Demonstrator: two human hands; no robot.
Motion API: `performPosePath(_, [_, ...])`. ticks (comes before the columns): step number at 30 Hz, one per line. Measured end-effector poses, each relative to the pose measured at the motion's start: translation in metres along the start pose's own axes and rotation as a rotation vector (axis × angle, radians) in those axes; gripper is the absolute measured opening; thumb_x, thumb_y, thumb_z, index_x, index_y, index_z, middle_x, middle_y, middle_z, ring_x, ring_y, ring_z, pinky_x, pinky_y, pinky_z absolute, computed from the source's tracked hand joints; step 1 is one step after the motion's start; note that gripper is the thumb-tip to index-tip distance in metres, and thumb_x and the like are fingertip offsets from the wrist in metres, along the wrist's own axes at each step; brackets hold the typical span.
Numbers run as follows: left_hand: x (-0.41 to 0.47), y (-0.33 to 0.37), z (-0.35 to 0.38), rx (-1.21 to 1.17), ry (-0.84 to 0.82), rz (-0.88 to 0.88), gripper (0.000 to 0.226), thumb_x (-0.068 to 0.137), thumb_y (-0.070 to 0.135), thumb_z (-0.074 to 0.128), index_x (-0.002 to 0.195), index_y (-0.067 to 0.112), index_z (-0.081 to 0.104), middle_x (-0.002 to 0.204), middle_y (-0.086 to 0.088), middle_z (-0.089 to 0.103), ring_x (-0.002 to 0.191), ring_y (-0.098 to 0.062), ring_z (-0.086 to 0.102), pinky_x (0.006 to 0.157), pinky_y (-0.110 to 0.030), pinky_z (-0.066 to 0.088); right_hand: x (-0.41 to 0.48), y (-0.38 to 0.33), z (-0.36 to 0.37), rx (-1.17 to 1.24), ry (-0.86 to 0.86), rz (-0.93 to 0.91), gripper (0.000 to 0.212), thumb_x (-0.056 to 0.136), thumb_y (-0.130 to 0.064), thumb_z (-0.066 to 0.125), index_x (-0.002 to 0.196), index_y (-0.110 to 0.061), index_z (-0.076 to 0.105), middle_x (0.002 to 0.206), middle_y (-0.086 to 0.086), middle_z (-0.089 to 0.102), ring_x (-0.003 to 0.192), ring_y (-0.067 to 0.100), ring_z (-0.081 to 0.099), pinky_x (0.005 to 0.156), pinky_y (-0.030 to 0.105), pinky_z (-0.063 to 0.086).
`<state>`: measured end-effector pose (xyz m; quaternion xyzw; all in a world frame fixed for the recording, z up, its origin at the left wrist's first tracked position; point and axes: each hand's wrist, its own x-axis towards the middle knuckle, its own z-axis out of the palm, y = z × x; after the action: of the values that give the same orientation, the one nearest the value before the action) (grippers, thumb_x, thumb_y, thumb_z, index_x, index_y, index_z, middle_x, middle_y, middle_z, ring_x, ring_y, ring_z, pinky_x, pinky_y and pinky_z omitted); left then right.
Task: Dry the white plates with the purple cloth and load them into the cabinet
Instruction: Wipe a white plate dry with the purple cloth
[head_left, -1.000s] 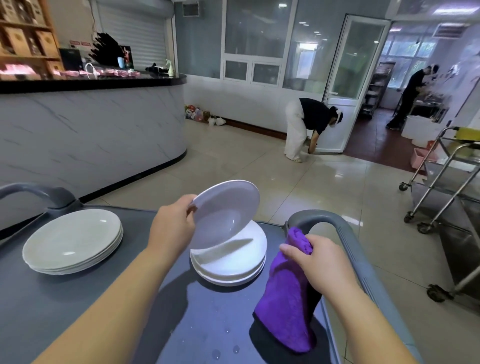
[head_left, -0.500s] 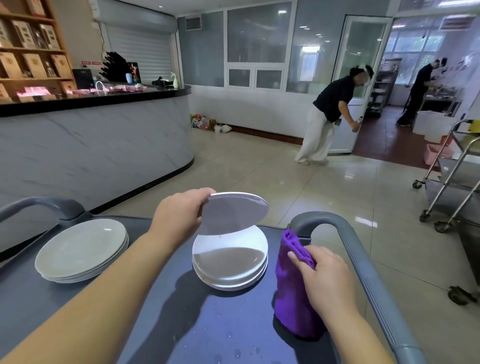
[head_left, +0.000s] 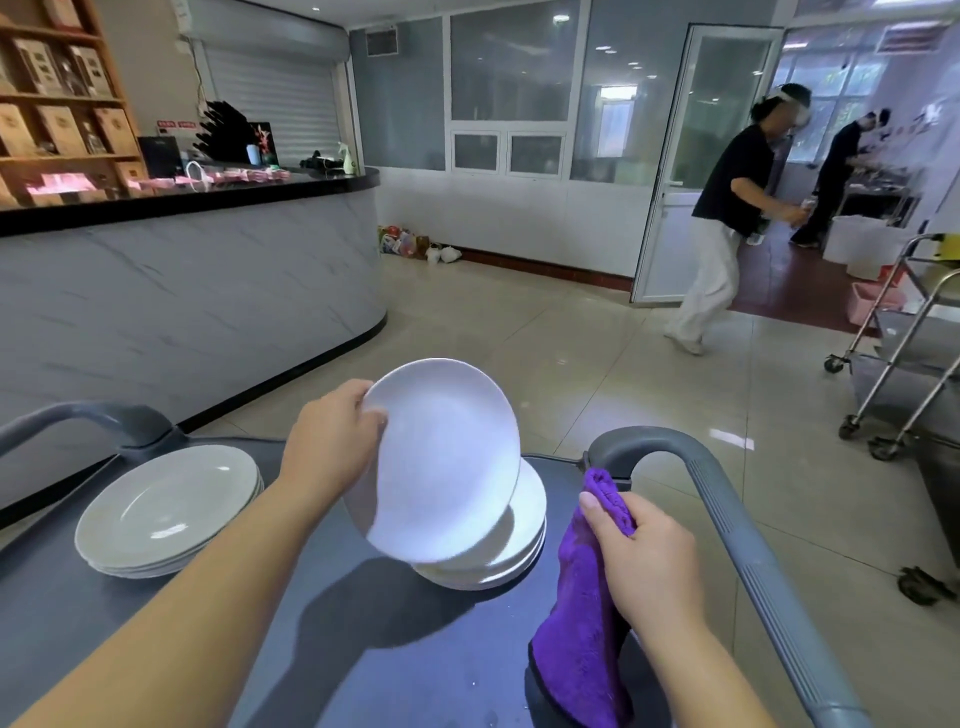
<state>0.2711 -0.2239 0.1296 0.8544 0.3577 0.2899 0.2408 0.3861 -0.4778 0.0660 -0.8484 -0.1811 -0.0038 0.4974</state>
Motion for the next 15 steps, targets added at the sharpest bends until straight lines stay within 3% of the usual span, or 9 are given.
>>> performPosePath(6, [-0.009, -0.016, 0.004, -0.337, -0.017, -0.231, 0.008, 0.089, 0.016, 0.054, 0.089, 0.015, 0.062, 0.086, 0.003, 0.062, 0.074, -0.015, 0.055, 0.057, -0.027, 0.036, 0.004, -0.011, 0.009, 0.033, -0.057, 0.124, 0.038, 0.092, -0.04, 0.058, 0.066, -0.013, 0.06, 0.063, 0.001, 0.059, 0.062, 0.022, 0.051, 0.059, 0.033, 0.04])
performPosePath(9, [-0.019, -0.021, 0.006, -0.484, -0.003, -0.317, 0.009, 0.089, 0.017, 0.055, 0.081, 0.018, 0.06, 0.082, 0.003, 0.063, 0.073, -0.019, 0.058, 0.06, -0.031, 0.043, 0.01, -0.018, 0.01, 0.134, -0.074, 0.24, 0.035, 0.091, -0.033, 0.061, 0.067, -0.006, 0.059, 0.059, 0.003, 0.052, 0.059, 0.022, 0.043, 0.057, 0.031, 0.033])
performPosePath(12, [-0.025, -0.025, 0.006, -0.653, 0.005, -0.374, 0.01, 0.089, 0.018, 0.055, 0.083, 0.022, 0.062, 0.086, -0.002, 0.068, 0.077, -0.027, 0.064, 0.071, -0.043, 0.053, 0.015, -0.026, 0.006, 0.268, -0.083, 0.323, 0.033, 0.089, -0.028, 0.066, 0.064, -0.009, 0.056, 0.057, 0.005, 0.046, 0.057, 0.019, 0.04, 0.056, 0.029, 0.028])
performPosePath(15, [-0.033, -0.023, 0.005, -0.742, 0.041, -0.366, 0.011, 0.091, 0.021, 0.055, 0.086, 0.027, 0.063, 0.087, -0.002, 0.069, 0.076, -0.027, 0.064, 0.065, -0.042, 0.05, 0.017, -0.037, 0.0, 0.369, -0.077, 0.33, 0.033, 0.089, -0.029, 0.067, 0.063, -0.011, 0.057, 0.056, 0.006, 0.048, 0.054, 0.018, 0.041, 0.052, 0.027, 0.029])
